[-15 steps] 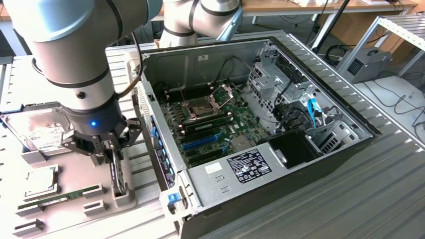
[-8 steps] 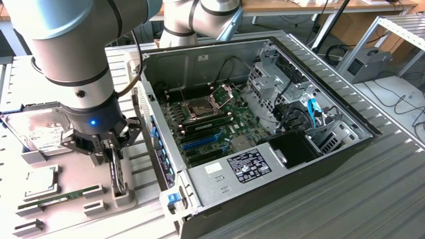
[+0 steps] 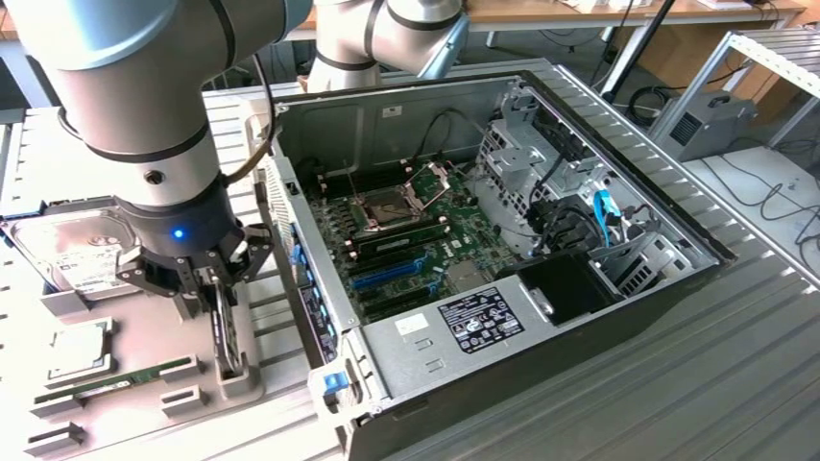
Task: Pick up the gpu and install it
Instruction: 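Pick up the gpu and move the gpu toward the slot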
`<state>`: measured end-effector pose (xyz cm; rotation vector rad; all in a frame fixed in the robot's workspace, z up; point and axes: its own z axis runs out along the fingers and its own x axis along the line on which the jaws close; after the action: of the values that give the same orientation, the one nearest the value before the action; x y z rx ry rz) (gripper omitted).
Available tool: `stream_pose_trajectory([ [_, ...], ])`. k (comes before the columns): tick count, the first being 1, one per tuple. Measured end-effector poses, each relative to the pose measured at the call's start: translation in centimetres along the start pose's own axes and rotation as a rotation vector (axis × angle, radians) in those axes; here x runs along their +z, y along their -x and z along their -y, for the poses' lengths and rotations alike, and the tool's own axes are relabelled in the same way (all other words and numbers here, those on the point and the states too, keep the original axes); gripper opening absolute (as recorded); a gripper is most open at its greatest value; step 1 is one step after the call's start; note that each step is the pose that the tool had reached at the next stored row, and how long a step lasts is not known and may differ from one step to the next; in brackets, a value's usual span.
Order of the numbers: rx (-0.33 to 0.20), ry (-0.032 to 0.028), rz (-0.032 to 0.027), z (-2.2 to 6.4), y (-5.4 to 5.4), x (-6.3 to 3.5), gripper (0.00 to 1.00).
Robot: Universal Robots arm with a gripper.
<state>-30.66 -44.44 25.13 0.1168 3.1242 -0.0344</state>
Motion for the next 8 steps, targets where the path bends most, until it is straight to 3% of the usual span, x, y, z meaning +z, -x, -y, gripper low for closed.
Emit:
stream_pose_trajectory([
  [8,0.000,-0.0001,-0.0001,0.01,0.00,-0.28,0.29],
])
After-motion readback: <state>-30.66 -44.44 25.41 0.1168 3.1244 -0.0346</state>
